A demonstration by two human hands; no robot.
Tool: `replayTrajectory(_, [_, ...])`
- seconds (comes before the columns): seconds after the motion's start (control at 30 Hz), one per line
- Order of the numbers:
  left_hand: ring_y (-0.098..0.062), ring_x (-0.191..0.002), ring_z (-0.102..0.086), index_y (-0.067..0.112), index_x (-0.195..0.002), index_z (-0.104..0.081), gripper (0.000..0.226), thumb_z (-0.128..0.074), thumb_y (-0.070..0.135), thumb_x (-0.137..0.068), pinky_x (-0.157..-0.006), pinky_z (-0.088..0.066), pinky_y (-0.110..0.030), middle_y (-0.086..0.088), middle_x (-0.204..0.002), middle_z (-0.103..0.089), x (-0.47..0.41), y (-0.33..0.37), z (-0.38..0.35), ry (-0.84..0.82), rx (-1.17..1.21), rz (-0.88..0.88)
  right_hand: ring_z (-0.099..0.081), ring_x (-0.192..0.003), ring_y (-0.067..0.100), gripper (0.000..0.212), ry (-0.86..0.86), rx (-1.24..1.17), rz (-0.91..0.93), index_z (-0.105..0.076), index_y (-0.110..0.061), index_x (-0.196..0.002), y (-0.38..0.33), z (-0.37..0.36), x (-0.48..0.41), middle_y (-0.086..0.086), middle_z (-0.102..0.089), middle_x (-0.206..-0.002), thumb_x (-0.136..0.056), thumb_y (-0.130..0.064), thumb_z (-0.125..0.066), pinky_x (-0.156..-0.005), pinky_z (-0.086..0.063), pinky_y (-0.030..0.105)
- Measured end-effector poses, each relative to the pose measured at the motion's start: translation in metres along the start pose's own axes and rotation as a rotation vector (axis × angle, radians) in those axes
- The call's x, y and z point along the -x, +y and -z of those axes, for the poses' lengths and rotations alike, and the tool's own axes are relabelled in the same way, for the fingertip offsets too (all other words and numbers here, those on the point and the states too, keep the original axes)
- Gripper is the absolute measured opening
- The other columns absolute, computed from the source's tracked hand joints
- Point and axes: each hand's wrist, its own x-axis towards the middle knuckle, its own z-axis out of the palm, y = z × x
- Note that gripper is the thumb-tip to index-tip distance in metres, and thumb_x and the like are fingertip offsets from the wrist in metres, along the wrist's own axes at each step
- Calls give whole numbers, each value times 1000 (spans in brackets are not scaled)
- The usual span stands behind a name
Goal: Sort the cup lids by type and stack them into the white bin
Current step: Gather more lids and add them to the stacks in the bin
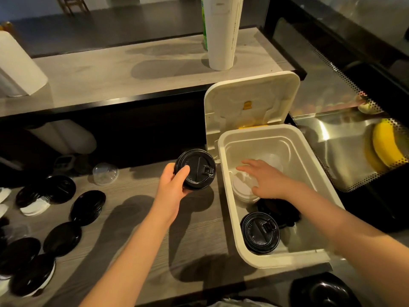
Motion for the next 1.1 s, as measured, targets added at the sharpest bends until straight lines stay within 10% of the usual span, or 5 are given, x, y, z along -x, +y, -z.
replayTrajectory(0.13, [-21,-105,-60,14,-109,-55,16,-48,17,-95,-69,-51,-26,-10,-115,-61,1,-2,-2,15,-2,12,-22,-142,24,81,-243,198,-44,-19,-24,-150,-6,9,-11,4,-19,-156,-85,-22,-67,-114,-25,32])
replayTrajectory(0.6, [-21,-105,-61,14,-108,-56,15,-48,16,-95,-73,-54,-30,-9,-114,-62,5,8,-16,2,10,31,-38,-128,26,92,-101,257,-19,-20,-21,-148,4,-9,-14,7,-35,-142,-75,-30,-76,-104,-35,33])
replayTrajectory(0.8, [-27,-101,-63,16,-103,-58,12,-49,19,-95,-85,-53,-51,-12,-110,-64,6,20,-35,-36,-83,17,-51,-121,20,49,357,-312,28,-46,-21,-136,-10,21,8,2,-54,-130,-91,-33,-59,-98,-40,28])
replayTrajectory(0.93, [-19,-88,-65,16,-98,-60,11,-50,20,-95,-72,-57,-40,-7,-96,-67,8,22,-54,-101,-124,-1,-65,-88,20,30,392,-853,127,-59,-30,-116,-29,37,33,8,-67,-100,-88,-23,-65,-77,-52,31])
replayTrajectory(1.1, [-12,-75,-60,22,-87,-60,9,-55,29,-92,-63,-46,-13,3,-79,-63,14,14,-64,-170,-609,-264,-59,-66,19,39,452,-829,128,-58,-43,-100,-19,34,55,-4,-61,-76,-77,-17,-76,-72,-53,38])
